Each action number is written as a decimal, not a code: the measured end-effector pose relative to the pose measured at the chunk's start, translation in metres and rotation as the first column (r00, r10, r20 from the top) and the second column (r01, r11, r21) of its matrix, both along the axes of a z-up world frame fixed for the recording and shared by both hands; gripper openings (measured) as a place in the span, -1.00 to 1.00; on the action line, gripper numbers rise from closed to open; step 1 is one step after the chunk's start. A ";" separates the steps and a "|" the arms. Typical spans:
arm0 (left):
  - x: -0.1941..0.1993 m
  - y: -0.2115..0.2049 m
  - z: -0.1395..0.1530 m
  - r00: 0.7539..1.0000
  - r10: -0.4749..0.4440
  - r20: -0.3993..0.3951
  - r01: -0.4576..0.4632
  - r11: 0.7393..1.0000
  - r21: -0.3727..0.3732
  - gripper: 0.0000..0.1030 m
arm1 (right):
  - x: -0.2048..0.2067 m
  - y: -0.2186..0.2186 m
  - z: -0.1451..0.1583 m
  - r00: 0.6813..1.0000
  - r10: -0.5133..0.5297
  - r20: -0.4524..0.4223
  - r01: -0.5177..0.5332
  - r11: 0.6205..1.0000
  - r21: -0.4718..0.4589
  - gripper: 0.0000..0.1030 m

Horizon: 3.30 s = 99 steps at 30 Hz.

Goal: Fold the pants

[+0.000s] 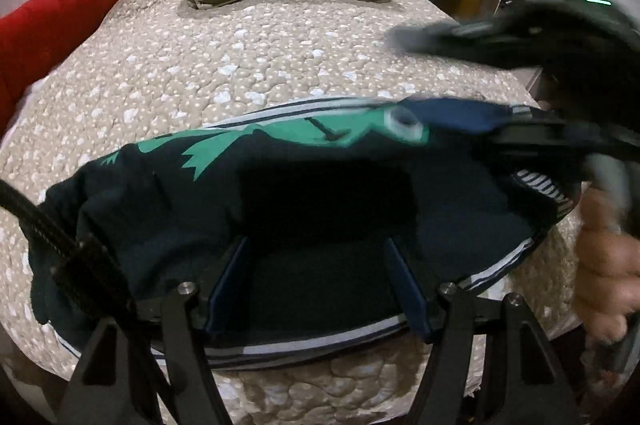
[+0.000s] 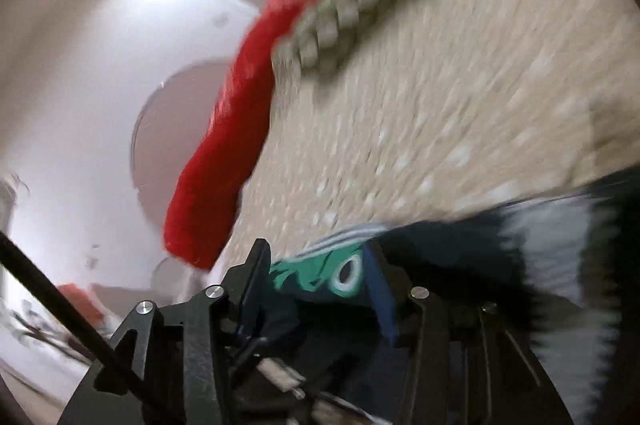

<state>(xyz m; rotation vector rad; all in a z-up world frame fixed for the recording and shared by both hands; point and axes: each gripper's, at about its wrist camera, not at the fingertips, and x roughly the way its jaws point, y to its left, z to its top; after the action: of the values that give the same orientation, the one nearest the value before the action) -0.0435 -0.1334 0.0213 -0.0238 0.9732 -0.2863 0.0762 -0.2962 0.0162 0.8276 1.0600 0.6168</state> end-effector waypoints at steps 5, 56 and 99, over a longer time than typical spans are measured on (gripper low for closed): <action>-0.002 -0.001 -0.002 1.000 -0.017 0.015 0.017 1.000 0.012 0.33 | 0.025 0.000 -0.004 0.987 -0.143 0.067 0.156 0.947 -0.282 -0.47; 0.095 -0.023 0.049 0.950 -0.266 -0.166 0.143 0.840 -0.524 0.13 | -0.091 0.033 0.030 0.926 0.034 0.377 0.112 0.927 -0.358 0.19; -0.031 0.274 0.023 0.860 0.494 -0.127 -0.499 0.763 -0.410 0.48 | -0.069 0.144 0.057 0.928 0.262 0.266 -0.074 0.828 -0.556 0.38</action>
<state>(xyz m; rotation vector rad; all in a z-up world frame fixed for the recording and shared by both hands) -0.0741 0.1404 0.0445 -0.6884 0.8618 0.0003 0.0068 -0.1518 0.0737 0.1224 0.9300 0.5436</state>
